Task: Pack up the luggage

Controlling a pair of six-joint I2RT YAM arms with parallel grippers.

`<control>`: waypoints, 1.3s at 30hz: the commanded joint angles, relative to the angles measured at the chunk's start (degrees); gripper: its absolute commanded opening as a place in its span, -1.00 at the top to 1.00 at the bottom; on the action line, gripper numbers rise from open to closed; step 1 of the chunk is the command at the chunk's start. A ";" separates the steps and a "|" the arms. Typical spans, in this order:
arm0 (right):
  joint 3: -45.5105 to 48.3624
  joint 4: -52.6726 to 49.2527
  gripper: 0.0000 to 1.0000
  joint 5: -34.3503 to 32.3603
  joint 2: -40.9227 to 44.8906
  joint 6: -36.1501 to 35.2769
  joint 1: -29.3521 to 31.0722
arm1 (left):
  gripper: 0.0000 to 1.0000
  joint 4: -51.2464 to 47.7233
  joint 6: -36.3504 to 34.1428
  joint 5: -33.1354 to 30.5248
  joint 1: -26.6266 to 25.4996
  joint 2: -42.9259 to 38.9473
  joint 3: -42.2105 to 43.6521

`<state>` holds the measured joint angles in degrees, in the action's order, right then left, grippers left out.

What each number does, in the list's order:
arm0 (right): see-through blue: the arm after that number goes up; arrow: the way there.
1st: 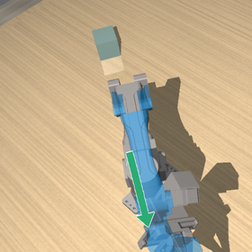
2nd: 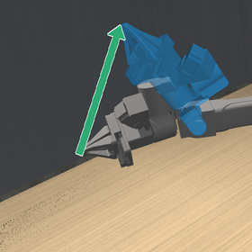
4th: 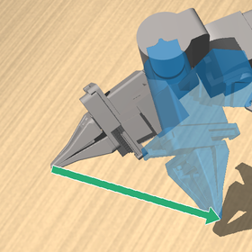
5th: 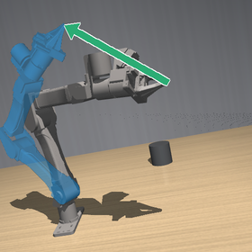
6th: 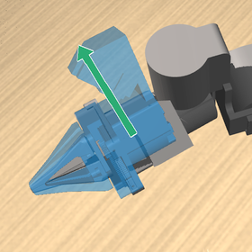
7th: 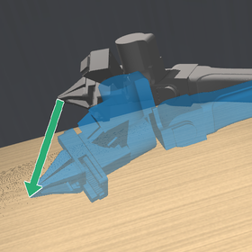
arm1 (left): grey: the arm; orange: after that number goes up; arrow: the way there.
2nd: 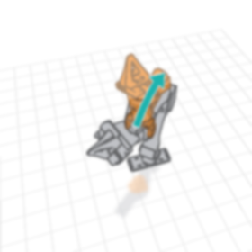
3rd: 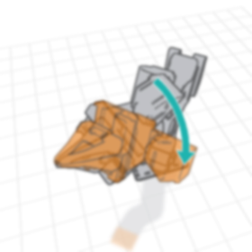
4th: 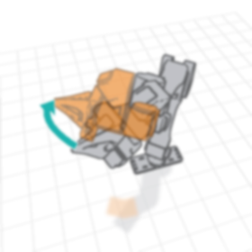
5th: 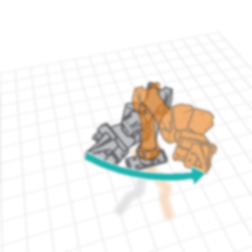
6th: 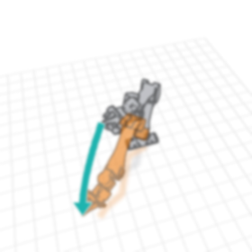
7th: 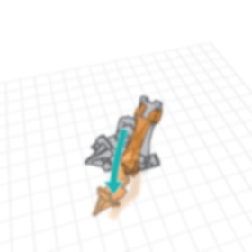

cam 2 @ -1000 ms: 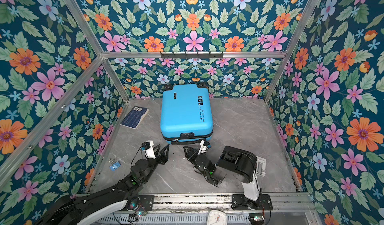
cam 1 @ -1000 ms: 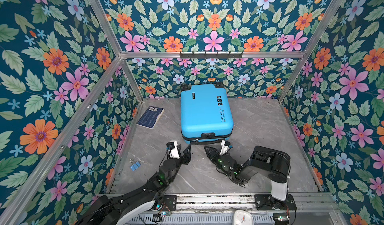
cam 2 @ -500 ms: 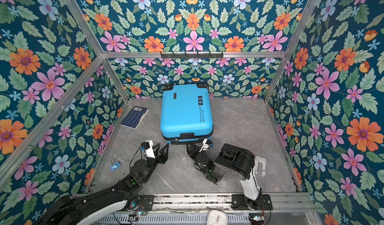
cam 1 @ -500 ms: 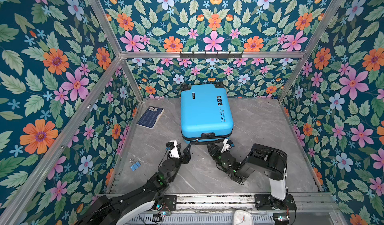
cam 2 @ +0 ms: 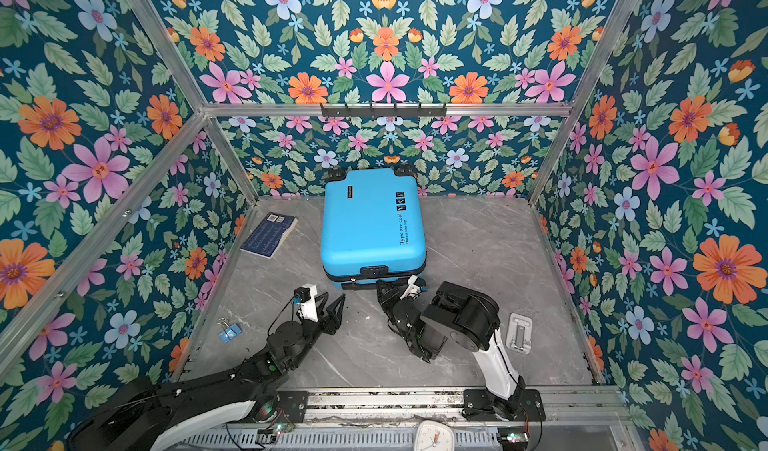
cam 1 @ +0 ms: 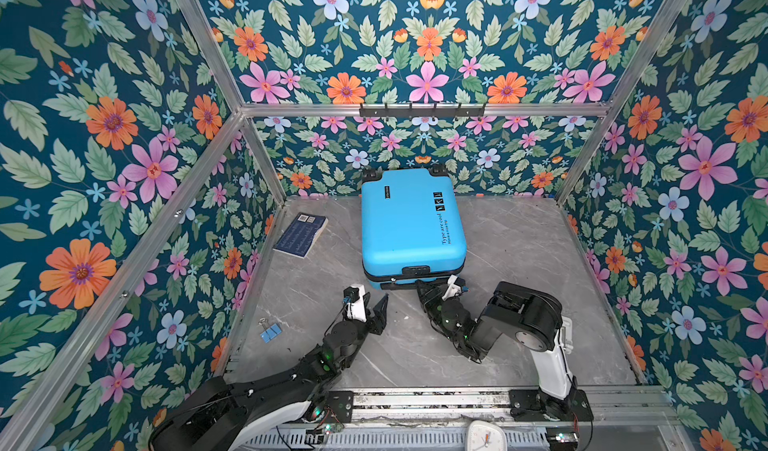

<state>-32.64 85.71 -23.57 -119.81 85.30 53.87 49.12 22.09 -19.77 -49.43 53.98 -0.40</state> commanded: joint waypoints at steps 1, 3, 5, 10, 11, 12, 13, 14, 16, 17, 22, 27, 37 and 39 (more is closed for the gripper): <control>-0.47 -4.15 0.79 0.54 -2.44 -1.12 -0.25 | -0.21 3.68 -1.81 -1.87 -1.13 2.48 4.58; -0.75 -4.15 0.97 1.41 -4.42 -0.18 -0.09 | -0.24 5.17 -2.16 -2.93 -1.92 5.23 4.27; -0.89 -4.14 1.00 0.56 -5.63 0.18 0.80 | -0.27 7.08 -2.49 -4.00 -2.54 7.97 3.80; -0.19 -4.14 1.00 -2.96 -7.14 -0.24 2.60 | -0.34 14.24 -4.81 -5.81 -3.47 17.11 1.70; 0.05 -4.14 1.00 -3.30 -7.53 0.12 2.73 | -0.35 15.96 -5.69 -6.25 -3.80 19.50 1.04; 0.33 -4.10 1.00 -3.61 -7.91 0.66 2.87 | -0.36 17.91 -6.74 -6.96 -4.20 21.88 0.36; 0.46 -4.15 1.00 -3.92 -8.18 0.90 3.04 | -0.36 19.93 -7.67 -7.84 -4.63 24.06 -0.27; 0.71 -4.15 1.00 -4.02 -8.44 0.92 3.17 | -0.36 22.48 -8.89 -8.96 -5.10 26.53 -0.72; 1.07 -4.14 1.00 -4.26 -8.76 1.18 3.43 | -0.36 28.83 -11.02 -11.19 -5.90 31.15 -1.64; 1.24 -4.10 1.00 -4.28 -8.94 1.35 3.49 | -0.35 33.32 -12.37 -12.14 -6.47 33.53 -1.83; 1.44 -4.08 1.00 -3.85 -8.87 1.46 3.61 | -0.32 46.60 -18.89 -17.18 -9.00 43.61 -4.73; 1.44 -4.10 1.00 -3.16 -8.78 1.28 3.61 | -0.34 46.85 -22.14 -21.18 -9.58 45.00 -8.46; 1.27 -4.14 1.00 -2.39 -8.63 1.49 3.84 | -0.34 46.61 -17.45 -14.23 -4.81 46.64 -10.16; 1.28 -4.15 1.00 -2.38 -8.61 1.54 3.88 | -0.31 45.81 -16.77 -13.34 -3.87 47.16 -10.73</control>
<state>-32.36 95.31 -29.06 -127.33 88.33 57.14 92.23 4.08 -34.92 -54.17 100.73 -10.57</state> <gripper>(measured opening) 0.159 0.661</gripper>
